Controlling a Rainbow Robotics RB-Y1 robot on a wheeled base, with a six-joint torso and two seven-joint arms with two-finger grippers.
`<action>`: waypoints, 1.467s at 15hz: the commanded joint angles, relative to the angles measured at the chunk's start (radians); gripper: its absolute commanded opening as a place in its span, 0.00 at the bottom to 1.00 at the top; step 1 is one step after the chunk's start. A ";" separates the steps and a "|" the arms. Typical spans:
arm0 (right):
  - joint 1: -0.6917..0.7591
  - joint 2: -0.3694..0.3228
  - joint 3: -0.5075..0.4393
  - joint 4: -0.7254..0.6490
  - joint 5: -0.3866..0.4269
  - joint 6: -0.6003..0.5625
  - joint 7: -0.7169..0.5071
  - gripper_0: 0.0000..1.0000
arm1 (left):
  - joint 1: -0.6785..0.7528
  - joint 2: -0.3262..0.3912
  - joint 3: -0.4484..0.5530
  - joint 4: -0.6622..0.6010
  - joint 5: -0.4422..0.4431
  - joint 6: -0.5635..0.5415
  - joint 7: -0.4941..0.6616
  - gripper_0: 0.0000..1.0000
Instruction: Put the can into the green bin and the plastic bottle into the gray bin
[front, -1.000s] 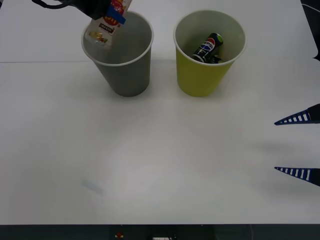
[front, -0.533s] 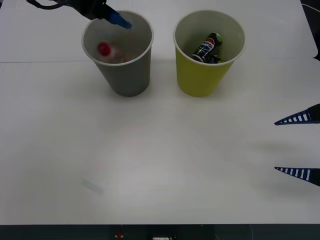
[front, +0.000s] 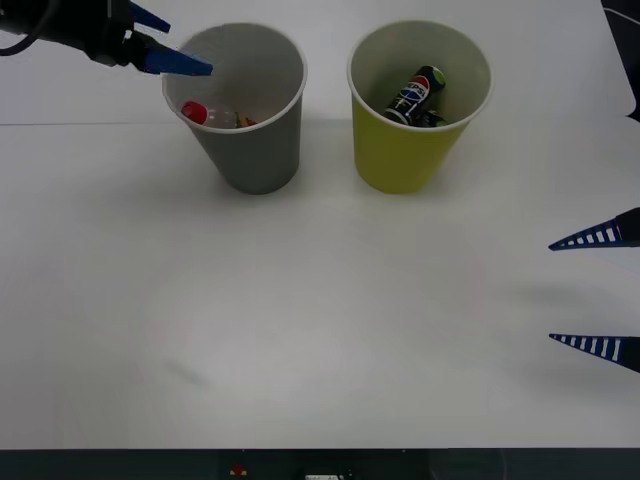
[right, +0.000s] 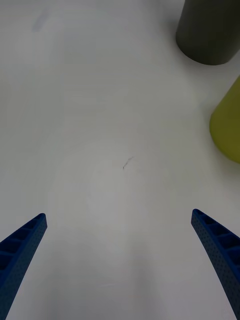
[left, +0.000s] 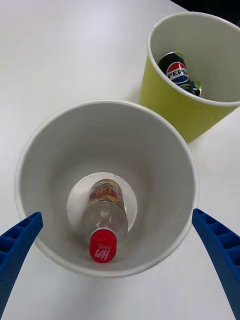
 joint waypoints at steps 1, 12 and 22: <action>0.000 0.000 0.000 0.000 0.000 0.000 0.000 1.00 | 0.117 0.035 0.081 -0.033 0.083 -0.016 -0.118 1.00; 0.000 0.000 0.000 0.000 0.000 0.000 0.000 1.00 | 0.527 0.175 0.272 -0.049 0.414 -0.147 -0.641 1.00; 0.000 0.000 0.000 0.000 0.000 0.000 0.000 1.00 | 0.852 0.229 0.339 -0.208 0.512 -0.150 -0.919 1.00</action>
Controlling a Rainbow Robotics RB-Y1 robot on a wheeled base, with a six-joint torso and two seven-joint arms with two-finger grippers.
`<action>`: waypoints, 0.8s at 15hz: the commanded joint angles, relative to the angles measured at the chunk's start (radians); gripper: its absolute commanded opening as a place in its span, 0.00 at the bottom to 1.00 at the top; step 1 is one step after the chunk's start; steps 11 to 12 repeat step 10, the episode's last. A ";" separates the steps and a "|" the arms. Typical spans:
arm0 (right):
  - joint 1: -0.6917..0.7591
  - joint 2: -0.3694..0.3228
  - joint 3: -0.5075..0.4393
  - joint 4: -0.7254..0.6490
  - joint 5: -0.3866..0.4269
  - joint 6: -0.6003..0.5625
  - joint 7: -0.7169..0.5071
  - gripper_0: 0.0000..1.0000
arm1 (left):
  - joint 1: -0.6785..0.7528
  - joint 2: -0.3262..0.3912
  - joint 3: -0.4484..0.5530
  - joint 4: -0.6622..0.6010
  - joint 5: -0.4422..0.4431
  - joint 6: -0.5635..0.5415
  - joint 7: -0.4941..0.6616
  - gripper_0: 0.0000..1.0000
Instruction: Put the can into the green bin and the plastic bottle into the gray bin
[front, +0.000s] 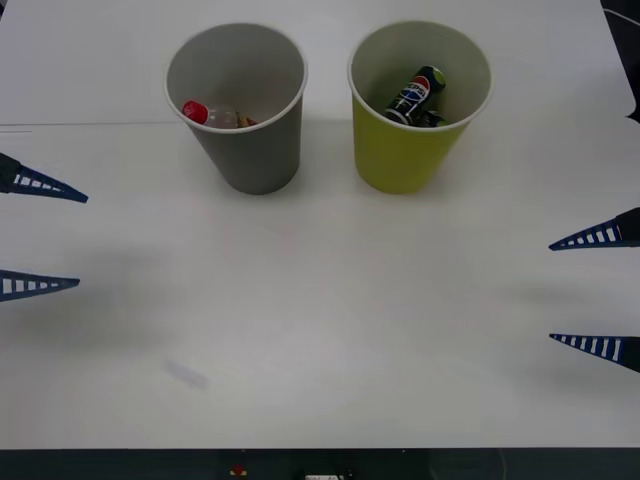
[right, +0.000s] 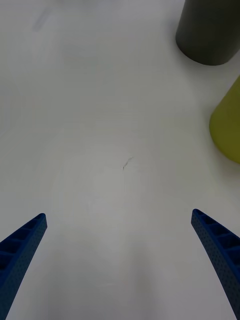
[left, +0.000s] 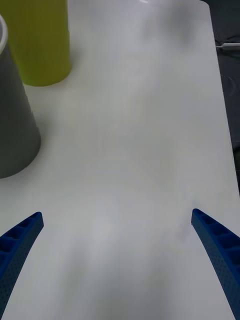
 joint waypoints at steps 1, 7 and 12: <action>0.000 0.000 0.000 0.000 0.000 0.000 0.000 1.00 | 0.081 0.002 0.039 -0.064 0.000 -0.001 -0.018 1.00; 0.000 0.000 0.000 0.000 0.000 0.000 0.000 1.00 | 0.150 0.002 0.068 -0.124 0.000 -0.001 -0.052 1.00; 0.000 0.000 0.000 0.000 0.000 0.000 0.000 1.00 | 0.152 0.002 0.068 -0.124 0.001 -0.001 -0.050 1.00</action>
